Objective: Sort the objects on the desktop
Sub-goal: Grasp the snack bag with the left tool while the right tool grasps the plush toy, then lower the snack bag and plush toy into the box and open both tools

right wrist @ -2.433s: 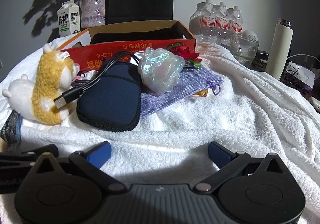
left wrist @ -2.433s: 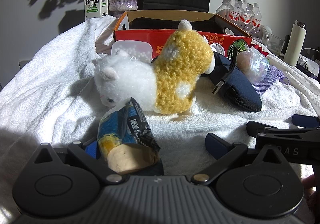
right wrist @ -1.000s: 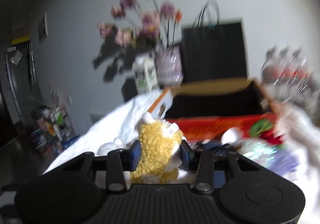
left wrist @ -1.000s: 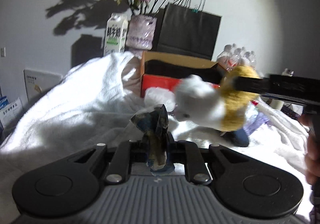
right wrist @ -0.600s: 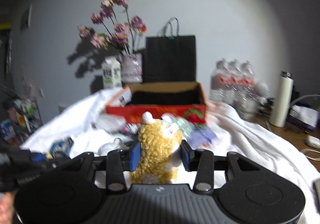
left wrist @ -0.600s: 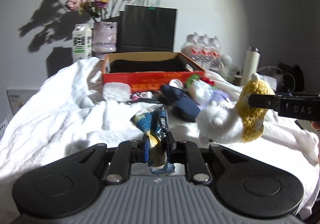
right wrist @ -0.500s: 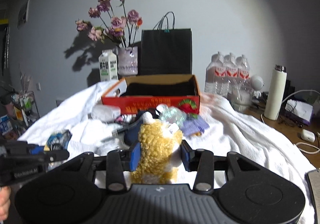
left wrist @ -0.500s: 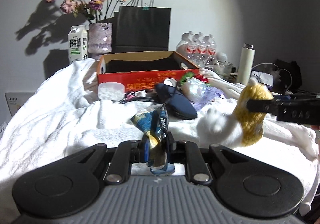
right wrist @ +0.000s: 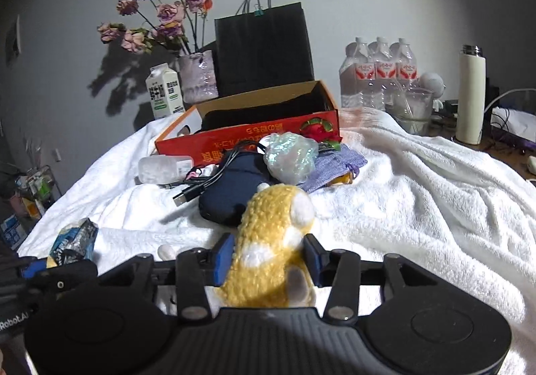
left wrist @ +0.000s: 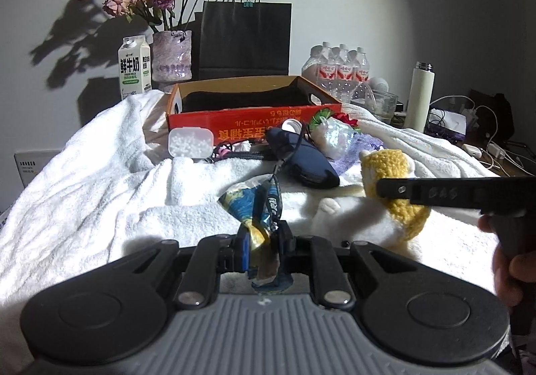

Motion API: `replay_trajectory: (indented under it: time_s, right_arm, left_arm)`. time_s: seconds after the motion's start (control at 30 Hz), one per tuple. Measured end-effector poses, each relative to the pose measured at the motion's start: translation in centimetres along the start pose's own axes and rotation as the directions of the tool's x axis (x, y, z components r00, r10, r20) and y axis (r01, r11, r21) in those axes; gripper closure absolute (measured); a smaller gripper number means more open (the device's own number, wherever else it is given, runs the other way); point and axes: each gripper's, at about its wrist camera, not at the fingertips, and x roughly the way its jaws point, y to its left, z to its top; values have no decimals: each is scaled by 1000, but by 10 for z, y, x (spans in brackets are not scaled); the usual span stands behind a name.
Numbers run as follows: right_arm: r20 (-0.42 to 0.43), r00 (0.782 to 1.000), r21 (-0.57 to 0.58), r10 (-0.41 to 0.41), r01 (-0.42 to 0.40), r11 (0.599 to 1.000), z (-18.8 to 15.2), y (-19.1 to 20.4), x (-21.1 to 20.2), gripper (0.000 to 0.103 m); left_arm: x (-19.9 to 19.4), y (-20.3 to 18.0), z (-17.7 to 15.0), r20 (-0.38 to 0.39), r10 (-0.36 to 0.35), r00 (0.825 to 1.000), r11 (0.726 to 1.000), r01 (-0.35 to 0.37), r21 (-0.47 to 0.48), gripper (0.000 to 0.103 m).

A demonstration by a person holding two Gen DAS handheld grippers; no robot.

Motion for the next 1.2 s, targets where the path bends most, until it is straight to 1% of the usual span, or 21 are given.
replay_trajectory:
  time_s: [0.07,0.17,0.23,0.37,0.47,0.5,0.53,0.6,0.63,0.7,0.77,0.83,0.9,0.93,0.97,1.0,1.03,1.07,1.13,1.17,1.2]
  right_arm:
    - [19,1000,31,17,-18,999,7,-4,-5,68]
    - [68,998,23,-1,-1,1000,21,-5,-11,69]
    - [93,996,26,14,-16,1000,35,-9,-12,69]
    - [108,993,-2,45,-45,999,76,-12,3,69]
    - [115,992,-34,51,-48,998,115,-12,29,69]
    - [113,992,-43,57,-52,998,130,-11,40,69]
    - [104,993,-52,58,-52,997,144,-12,54,69]
    - [80,996,-75,48,-42,996,171,-11,84,69]
    - [66,997,-78,41,-36,996,184,-10,101,69]
    - [15,1000,-68,26,-25,997,209,-11,135,69]
    - [-30,1000,-55,7,-8,998,230,-10,169,69]
    - [-92,996,-48,-15,10,999,245,-9,206,69]
    - [-155,986,-67,-66,56,996,254,-5,242,69]
    - [-189,976,-95,-111,94,991,255,-3,260,69]
    - [-224,961,-118,-160,136,984,255,0,276,69]
    - [-252,948,-139,-193,162,977,254,2,288,69]
    - [-273,937,-155,-217,179,972,252,5,297,69]
    - [-288,927,-179,-242,196,964,251,7,306,69]
    - [-302,903,-218,-304,245,945,244,8,316,73]
    - [-310,895,-224,-319,257,940,242,7,319,73]
    - [-310,891,-222,-331,270,937,240,6,320,72]
  left_arm:
    - [1,4,6,20,9,1000,1000,-9,-4,87]
    - [8,13,21,48,21,999,1000,-21,-11,87]
    - [16,21,35,60,29,998,999,-28,-16,87]
    - [42,36,76,78,13,997,1000,-13,1,87]
    - [76,44,110,80,14,997,1000,-15,19,87]
    - [91,48,121,66,2,998,1000,-3,18,87]
    - [107,54,133,44,7,999,1000,-7,-3,87]
    - [144,65,155,-20,6,1000,999,-7,-32,87]
    - [161,71,165,-39,27,999,998,-29,-59,87]
    - [197,80,185,-94,20,995,996,-27,-82,87]
    - [231,88,201,-132,55,990,992,-69,-107,87]
    - [264,90,210,-177,83,981,991,-100,-88,87]
    - [291,91,211,-185,146,972,986,-159,-54,87]
    - [300,94,209,-191,170,967,982,-183,-51,87]
    - [308,96,209,-222,176,959,979,-194,-62,87]
    - [318,97,209,-271,147,951,982,-173,-74,87]
    - [325,97,208,-319,112,941,988,-139,-63,87]
    - [331,93,205,-354,117,928,991,-133,-21,87]
    - [337,89,199,-398,154,904,988,-151,40,87]
    - [338,89,197,-411,153,899,988,-150,39,86]
    - [339,90,195,-419,148,896,988,-148,34,82]
